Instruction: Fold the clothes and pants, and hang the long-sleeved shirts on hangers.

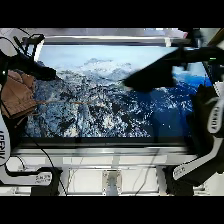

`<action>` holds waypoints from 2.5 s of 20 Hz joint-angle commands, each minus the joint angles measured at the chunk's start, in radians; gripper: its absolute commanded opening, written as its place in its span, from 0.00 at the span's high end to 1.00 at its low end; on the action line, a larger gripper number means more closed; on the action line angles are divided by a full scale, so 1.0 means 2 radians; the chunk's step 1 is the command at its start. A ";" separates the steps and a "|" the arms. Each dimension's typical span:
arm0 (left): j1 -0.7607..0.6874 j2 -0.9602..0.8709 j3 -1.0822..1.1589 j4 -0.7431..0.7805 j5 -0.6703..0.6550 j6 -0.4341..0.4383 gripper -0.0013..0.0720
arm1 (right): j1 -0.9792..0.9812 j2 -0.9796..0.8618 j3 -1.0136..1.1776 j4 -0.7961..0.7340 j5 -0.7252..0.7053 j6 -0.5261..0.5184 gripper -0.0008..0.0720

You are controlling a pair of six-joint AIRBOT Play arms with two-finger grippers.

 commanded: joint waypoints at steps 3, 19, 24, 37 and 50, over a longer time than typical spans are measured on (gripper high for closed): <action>0.000 0.000 0.000 0.000 0.006 -0.002 0.95 | -0.213 0.047 0.005 -0.039 0.115 0.006 0.98; -0.002 0.000 0.000 -0.006 0.006 -0.019 0.95 | -0.465 0.237 -0.212 -0.372 0.156 -0.086 0.57; -0.002 0.000 0.000 -0.032 0.006 -0.018 0.95 | -0.465 0.241 -0.056 -0.236 0.117 -0.056 0.12; -0.047 -0.001 0.000 -0.178 0.051 -0.044 0.95 | 0.111 0.241 -0.035 -0.181 0.152 -0.147 0.98; -0.058 -0.001 0.000 -0.180 0.047 -0.044 0.95 | 0.180 0.242 -0.035 -0.228 0.152 -0.146 0.97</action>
